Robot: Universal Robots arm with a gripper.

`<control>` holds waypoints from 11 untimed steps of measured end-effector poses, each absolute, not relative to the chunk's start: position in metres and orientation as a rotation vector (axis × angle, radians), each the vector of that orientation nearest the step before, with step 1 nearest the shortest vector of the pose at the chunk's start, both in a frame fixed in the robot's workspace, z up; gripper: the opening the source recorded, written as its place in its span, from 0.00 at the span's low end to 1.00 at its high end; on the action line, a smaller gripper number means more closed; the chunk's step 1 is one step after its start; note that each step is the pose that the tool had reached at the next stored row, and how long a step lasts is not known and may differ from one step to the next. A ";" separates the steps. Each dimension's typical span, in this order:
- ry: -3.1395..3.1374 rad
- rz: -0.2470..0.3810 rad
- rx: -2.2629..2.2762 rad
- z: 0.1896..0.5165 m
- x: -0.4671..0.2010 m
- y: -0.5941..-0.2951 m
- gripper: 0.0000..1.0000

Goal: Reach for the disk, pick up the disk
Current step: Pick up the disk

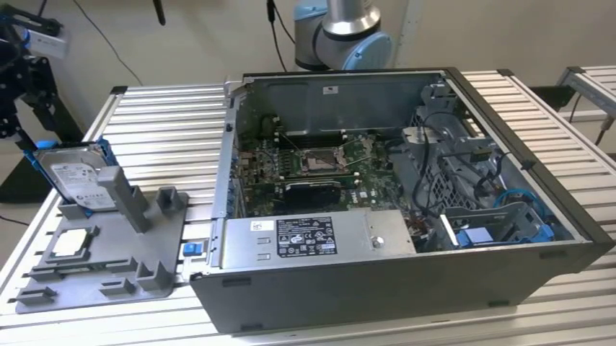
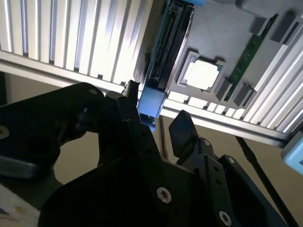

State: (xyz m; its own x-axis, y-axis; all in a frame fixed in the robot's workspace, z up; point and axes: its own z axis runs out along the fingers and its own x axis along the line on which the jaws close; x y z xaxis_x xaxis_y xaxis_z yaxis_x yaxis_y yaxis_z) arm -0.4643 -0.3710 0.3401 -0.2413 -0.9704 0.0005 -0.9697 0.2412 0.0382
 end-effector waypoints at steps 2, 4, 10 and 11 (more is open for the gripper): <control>-2.450 -0.046 1.927 0.338 -0.463 -0.371 1.00; -2.444 -0.046 1.935 0.336 -0.462 -0.371 1.00; -2.422 -0.045 1.961 0.327 -0.460 -0.371 1.00; -2.419 -0.045 1.965 0.325 -0.460 -0.371 1.00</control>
State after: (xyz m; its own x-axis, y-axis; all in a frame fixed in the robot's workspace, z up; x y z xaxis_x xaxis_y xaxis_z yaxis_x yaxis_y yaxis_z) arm -0.4599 -0.3711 0.3254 -0.2046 -0.9788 0.0011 -0.9781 0.2045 0.0381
